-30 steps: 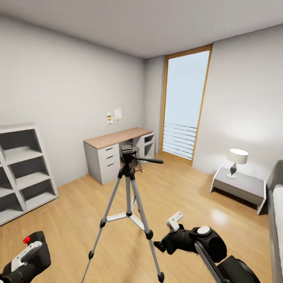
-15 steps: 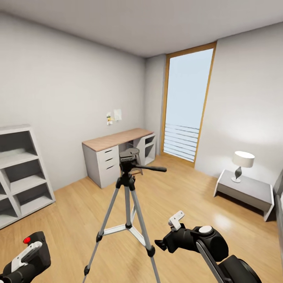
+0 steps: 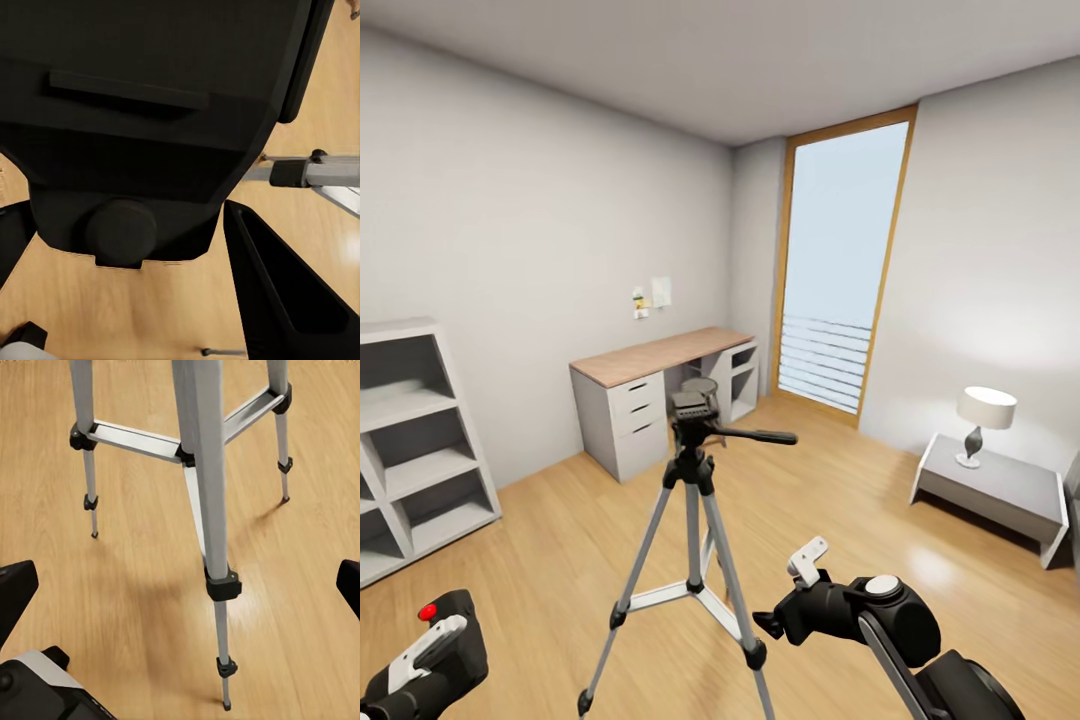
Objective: Attach the digital camera to the camera tripod in the bedroom.
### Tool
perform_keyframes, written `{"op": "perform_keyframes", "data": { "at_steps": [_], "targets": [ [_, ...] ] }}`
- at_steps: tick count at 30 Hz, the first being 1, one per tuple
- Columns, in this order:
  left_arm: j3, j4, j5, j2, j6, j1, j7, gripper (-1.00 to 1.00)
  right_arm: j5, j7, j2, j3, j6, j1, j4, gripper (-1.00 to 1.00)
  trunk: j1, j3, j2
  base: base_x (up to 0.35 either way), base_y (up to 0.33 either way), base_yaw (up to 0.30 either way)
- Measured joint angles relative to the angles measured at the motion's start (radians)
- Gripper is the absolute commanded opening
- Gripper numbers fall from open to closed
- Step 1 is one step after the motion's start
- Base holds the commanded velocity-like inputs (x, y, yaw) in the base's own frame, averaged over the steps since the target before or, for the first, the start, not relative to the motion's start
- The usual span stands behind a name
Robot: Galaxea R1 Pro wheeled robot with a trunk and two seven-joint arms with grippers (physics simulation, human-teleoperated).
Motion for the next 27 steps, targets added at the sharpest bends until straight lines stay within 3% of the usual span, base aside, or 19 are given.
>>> {"op": "perform_keyframes", "data": {
  "at_steps": [9, 27],
  "targets": [
    [0.0, 0.001, -0.035, -0.005, 0.001, 0.0, 0.002, -1.0, 0.002, 0.0, 0.001, 0.003, -0.052, 0.006, 0.0, 1.0, 0.0, 0.0, 0.0, 0.047, 0.041, 0.0],
    [0.0, 0.002, -0.039, -0.006, 0.001, 0.0, -0.003, -1.0, 0.005, -0.002, 0.001, 0.004, -0.058, 0.007, 0.0, 1.0, 0.0, 0.0, 0.0, 0.014, 0.008, 0.0]
  ]
}}
